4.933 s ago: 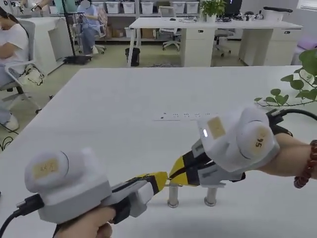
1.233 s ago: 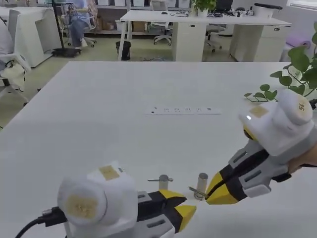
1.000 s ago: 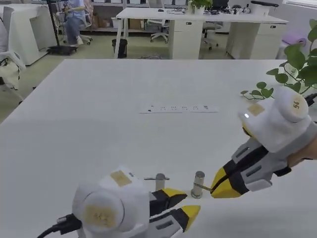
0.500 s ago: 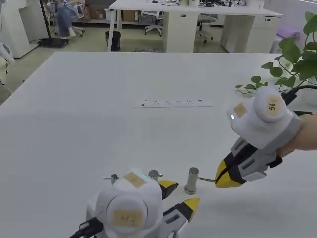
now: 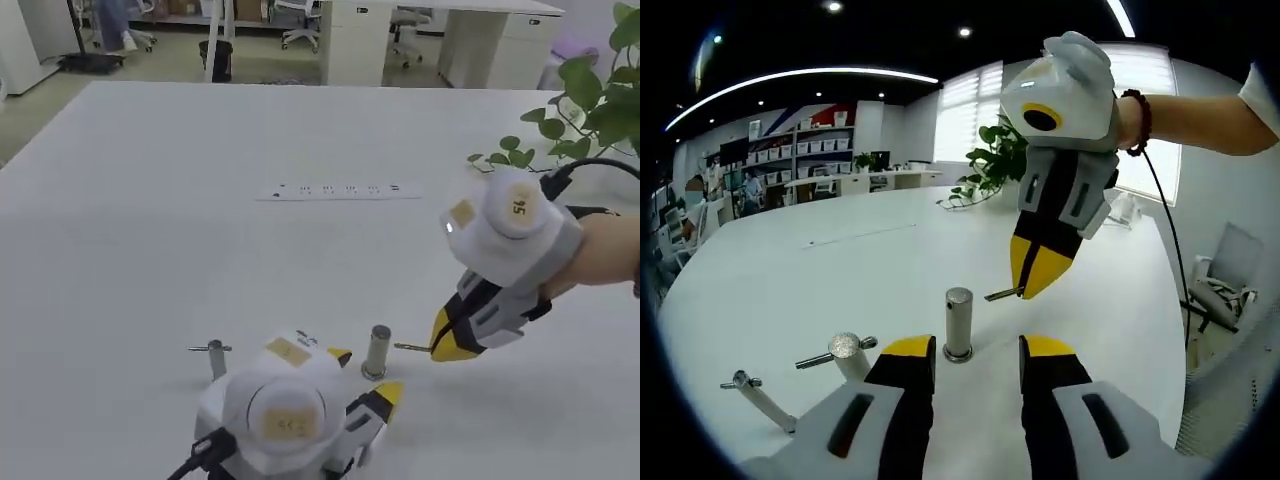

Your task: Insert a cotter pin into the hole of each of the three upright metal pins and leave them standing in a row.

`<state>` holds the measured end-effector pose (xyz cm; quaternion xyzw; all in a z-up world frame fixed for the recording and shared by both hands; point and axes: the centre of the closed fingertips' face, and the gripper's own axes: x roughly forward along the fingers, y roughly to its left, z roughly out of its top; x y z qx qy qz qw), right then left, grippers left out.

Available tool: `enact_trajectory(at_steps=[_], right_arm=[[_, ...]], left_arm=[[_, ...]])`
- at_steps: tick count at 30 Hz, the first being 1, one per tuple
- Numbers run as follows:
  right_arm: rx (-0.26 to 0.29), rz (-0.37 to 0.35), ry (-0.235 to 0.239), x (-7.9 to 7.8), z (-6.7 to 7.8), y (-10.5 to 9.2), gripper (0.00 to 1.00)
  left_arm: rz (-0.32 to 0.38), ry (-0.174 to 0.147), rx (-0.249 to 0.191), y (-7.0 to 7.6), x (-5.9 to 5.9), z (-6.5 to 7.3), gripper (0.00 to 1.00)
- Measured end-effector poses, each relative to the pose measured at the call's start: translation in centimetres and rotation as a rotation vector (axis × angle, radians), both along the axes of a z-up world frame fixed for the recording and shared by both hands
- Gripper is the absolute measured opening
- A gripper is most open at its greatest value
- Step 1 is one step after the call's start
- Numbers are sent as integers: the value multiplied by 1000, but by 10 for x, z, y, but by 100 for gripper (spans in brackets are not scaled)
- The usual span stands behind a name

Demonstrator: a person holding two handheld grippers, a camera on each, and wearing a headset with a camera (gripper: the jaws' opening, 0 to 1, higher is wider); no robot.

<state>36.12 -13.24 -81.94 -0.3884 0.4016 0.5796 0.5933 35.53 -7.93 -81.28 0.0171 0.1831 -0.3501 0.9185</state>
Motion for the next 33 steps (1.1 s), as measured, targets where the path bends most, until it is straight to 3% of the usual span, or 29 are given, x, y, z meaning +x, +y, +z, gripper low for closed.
enact_trajectory(at_steps=[11, 19, 27, 33], right_arm=[[-37, 14, -10, 10, -5, -7, 3], [-35, 24, -14, 17, -5, -6, 3], [-36, 33, -17, 20, -6, -3, 3], [-37, 40, -17, 21, -7, -1, 3]], left_arm=[[43, 14, 18, -8, 16, -13, 31], [59, 0, 35, -12, 25, -15, 29], [83, -8, 56, -11, 36, -15, 23], [87, -5, 70, -9, 36, -17, 16]])
